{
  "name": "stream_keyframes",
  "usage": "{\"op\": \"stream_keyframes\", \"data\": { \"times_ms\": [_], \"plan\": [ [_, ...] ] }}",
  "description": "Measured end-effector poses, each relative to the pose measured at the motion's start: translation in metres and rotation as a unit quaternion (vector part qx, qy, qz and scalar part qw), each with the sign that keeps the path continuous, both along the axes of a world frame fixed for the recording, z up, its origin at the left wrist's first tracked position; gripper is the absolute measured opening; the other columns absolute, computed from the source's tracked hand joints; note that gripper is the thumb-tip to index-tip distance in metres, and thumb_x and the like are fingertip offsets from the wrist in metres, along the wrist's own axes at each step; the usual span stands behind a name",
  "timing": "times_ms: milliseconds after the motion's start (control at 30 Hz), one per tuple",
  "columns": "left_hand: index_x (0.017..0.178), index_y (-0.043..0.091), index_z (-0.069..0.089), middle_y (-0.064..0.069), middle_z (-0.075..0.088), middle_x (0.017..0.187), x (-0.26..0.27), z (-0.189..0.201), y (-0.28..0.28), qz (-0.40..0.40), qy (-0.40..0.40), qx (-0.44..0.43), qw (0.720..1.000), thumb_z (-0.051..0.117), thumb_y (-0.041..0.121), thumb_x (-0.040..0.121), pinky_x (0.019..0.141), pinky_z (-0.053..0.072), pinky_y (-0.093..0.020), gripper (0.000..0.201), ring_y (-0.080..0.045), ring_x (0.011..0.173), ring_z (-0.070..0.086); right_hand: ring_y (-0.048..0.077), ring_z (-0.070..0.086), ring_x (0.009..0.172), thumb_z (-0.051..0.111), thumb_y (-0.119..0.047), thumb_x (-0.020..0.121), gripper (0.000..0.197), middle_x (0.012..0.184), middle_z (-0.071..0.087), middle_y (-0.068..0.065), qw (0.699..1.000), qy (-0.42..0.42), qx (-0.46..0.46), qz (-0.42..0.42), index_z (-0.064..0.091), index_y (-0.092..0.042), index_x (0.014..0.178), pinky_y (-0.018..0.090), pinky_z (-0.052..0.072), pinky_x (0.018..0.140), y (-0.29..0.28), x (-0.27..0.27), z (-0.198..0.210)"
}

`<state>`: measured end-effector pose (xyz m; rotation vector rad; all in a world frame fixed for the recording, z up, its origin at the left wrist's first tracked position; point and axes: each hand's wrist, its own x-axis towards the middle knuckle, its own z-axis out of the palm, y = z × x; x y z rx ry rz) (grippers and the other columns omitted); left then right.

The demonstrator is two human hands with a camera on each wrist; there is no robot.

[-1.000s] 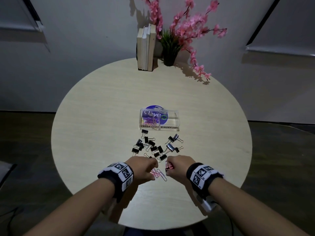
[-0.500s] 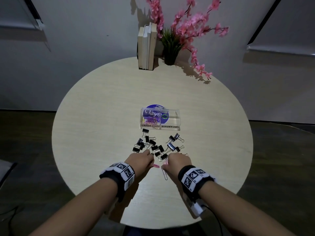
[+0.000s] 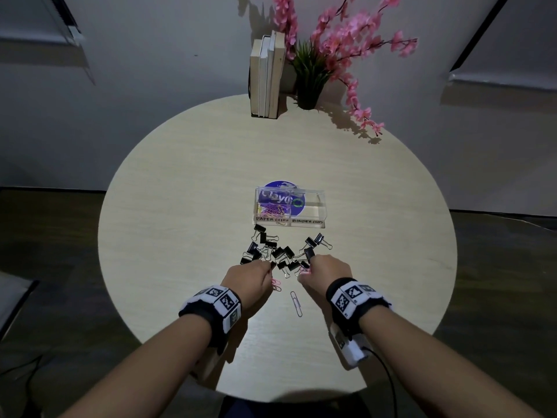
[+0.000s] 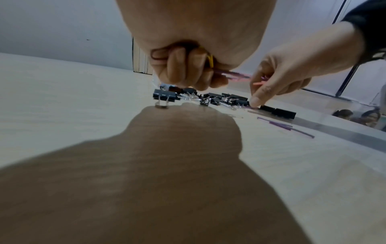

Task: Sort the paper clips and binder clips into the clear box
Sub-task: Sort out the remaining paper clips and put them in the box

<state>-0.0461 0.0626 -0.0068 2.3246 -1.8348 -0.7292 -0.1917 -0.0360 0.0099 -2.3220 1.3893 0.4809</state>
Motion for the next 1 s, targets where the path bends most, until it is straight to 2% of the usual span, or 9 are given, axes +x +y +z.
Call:
{"op": "stream_keyframes", "data": {
  "times_ms": [100,167,267,367,467,567,667,800,1000],
  "plan": [
    [0.082,0.014,0.05,-0.004,0.057,0.081,-0.009,0.005,-0.007,0.014,-0.004,0.022,1.0,0.036,0.05,0.095,0.069,0.039,-0.031,0.041,-0.024,0.075,0.054,0.03,0.064,0.097,0.053,-0.034,0.088,0.025,0.095,0.065,0.01,1.0,0.019,0.009,-0.006,0.059,-0.009,0.092,0.031,0.044,0.072,0.006,-0.001,-0.006],
    [0.083,0.012,0.056,-0.006,0.06,0.081,-0.013,0.005,-0.011,-0.015,-0.022,0.052,0.998,0.037,0.062,0.09,0.069,0.04,-0.032,0.054,-0.026,0.08,0.06,0.032,0.064,0.1,0.053,-0.029,0.09,0.026,0.106,0.068,0.012,0.999,0.007,0.017,-0.035,0.06,-0.007,0.102,0.032,0.047,0.077,0.003,0.001,-0.01],
    [0.082,0.01,0.064,-0.009,0.07,0.085,-0.022,0.002,-0.01,-0.099,-0.058,0.065,0.991,0.041,0.07,0.083,0.066,0.04,-0.032,0.064,-0.027,0.08,0.062,0.032,0.063,0.103,0.053,-0.023,0.089,0.016,0.11,0.067,0.013,0.998,-0.011,0.032,-0.053,0.057,-0.011,0.099,0.034,0.048,0.081,-0.003,0.003,-0.013],
    [0.097,0.013,0.067,-0.009,0.073,0.098,-0.029,-0.004,-0.006,-0.18,-0.072,0.036,0.98,0.04,0.058,0.09,0.074,0.047,-0.035,0.053,-0.03,0.09,0.065,0.03,0.062,0.104,0.054,-0.025,0.088,0.018,0.112,0.066,0.011,0.998,-0.029,0.02,-0.052,0.05,-0.013,0.102,0.033,0.047,0.08,-0.008,-0.002,-0.013],
    [0.116,0.022,0.055,-0.004,0.069,0.112,-0.031,-0.01,-0.002,-0.207,-0.016,-0.002,0.978,0.035,0.04,0.098,0.085,0.049,-0.036,0.033,-0.03,0.101,0.064,0.03,0.062,0.105,0.055,-0.028,0.088,0.027,0.113,0.066,0.009,0.997,-0.046,0.009,-0.06,0.051,-0.015,0.112,0.033,0.047,0.083,-0.012,-0.009,-0.012],
    [0.125,0.022,0.048,-0.004,0.065,0.12,-0.033,-0.012,-0.004,-0.243,-0.005,0.055,0.969,0.041,0.037,0.097,0.088,0.048,-0.037,0.032,-0.031,0.105,0.062,0.029,0.061,0.107,0.055,-0.029,0.089,0.023,0.115,0.066,0.008,0.998,-0.045,0.021,-0.049,0.054,-0.019,0.109,0.031,0.047,0.085,-0.014,-0.009,-0.012],
    [0.121,0.017,0.046,-0.007,0.066,0.114,-0.033,-0.01,-0.011,-0.252,-0.016,0.11,0.961,0.051,0.039,0.093,0.083,0.048,-0.038,0.036,-0.032,0.102,0.062,0.029,0.061,0.106,0.054,-0.027,0.088,0.01,0.113,0.067,0.008,0.998,-0.032,0.044,-0.045,0.057,-0.021,0.095,0.031,0.047,0.086,-0.018,-0.003,-0.011],
    [0.103,0.013,0.054,-0.01,0.066,0.108,-0.034,-0.009,-0.018,-0.245,-0.028,0.108,0.963,0.051,0.037,0.093,0.075,0.043,-0.035,0.026,-0.032,0.097,0.062,0.031,0.062,0.105,0.053,-0.026,0.089,0.026,0.113,0.067,0.012,0.997,0.019,0.075,0.004,0.061,-0.01,0.108,0.034,0.049,0.086,-0.03,-0.001,-0.006],
    [0.105,0.011,0.053,-0.009,0.061,0.115,-0.02,0.003,-0.022,-0.189,-0.016,0.072,0.979,0.043,0.033,0.096,0.082,0.048,-0.039,0.026,-0.035,0.097,0.063,0.031,0.058,0.095,0.042,-0.028,0.095,0.03,0.118,0.061,0.017,0.995,0.04,0.071,0.061,0.051,-0.005,0.113,0.031,0.037,0.072,-0.051,0.012,0.024]
  ]
}}
